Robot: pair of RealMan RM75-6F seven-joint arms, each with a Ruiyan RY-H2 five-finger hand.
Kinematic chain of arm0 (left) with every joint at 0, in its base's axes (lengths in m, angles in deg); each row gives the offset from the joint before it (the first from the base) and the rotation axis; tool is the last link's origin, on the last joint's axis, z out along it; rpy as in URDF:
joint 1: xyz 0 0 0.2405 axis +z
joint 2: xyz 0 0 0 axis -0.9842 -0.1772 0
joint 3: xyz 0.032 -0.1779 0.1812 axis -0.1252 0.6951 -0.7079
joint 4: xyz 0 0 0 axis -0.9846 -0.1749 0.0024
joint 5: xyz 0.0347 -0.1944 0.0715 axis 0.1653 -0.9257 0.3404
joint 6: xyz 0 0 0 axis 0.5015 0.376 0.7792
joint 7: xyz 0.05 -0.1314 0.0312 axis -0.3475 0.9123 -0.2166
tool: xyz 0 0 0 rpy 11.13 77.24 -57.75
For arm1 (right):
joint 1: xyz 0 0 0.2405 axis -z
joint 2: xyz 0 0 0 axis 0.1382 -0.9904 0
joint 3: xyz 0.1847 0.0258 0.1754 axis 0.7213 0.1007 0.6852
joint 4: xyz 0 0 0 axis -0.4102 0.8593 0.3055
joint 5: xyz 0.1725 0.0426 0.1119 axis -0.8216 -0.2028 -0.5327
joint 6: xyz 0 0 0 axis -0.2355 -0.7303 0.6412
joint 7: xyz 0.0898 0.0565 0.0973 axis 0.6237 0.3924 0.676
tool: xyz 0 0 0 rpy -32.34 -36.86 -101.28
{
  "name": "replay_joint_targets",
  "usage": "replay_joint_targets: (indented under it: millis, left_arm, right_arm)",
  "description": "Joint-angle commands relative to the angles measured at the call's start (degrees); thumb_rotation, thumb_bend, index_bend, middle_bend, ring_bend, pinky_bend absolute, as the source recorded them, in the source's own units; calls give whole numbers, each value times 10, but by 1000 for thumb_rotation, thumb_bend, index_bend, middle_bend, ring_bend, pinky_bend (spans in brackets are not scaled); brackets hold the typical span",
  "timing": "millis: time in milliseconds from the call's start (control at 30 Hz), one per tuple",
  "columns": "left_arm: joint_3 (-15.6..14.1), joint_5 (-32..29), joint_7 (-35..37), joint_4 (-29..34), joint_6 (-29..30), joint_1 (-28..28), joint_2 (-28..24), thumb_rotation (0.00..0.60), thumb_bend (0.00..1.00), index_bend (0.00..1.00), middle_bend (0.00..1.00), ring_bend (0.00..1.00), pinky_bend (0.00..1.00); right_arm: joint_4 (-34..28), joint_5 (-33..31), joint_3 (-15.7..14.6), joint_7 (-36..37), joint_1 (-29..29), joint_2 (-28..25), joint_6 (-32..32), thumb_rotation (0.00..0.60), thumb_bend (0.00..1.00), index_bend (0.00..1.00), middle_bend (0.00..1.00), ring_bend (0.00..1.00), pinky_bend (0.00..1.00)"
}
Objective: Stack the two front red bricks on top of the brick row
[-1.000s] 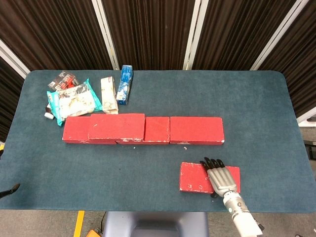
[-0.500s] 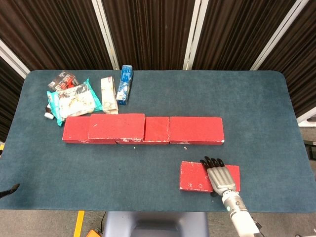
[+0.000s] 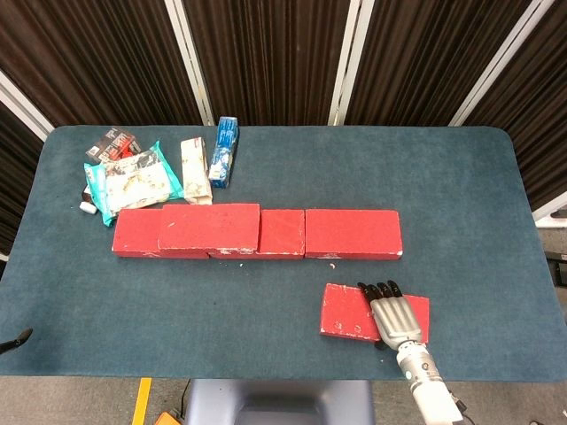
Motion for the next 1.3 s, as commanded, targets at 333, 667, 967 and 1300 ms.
replay_joint_targets:
  millis: [333, 667, 967, 1300]
  left_arm:
    - [-4, 0, 1, 5, -4, -2, -3, 600, 0, 0, 0, 0, 38]
    - [-4, -2, 7, 6, -4, -1, -6, 600, 0, 0, 0, 0, 38]
    - [-3, -12, 13, 8, -11, -2, -11, 600, 0, 0, 0, 0, 41]
    - [-2, -19, 14, 10, -14, -4, -13, 600, 0, 0, 0, 0, 47]
  right_arm:
    - [4, 10, 1, 7, 4, 4, 0, 600, 41, 246, 273, 197, 0]
    - [-26, 38, 24, 24, -5, -18, 7, 600, 65, 282, 273, 200, 0]
    - [-52, -4, 123, -33, -91, -69, 40, 600, 65, 286, 273, 200, 0]
    - [26, -210, 220, -63, -223, -75, 116, 600, 65, 301, 271, 208, 0]
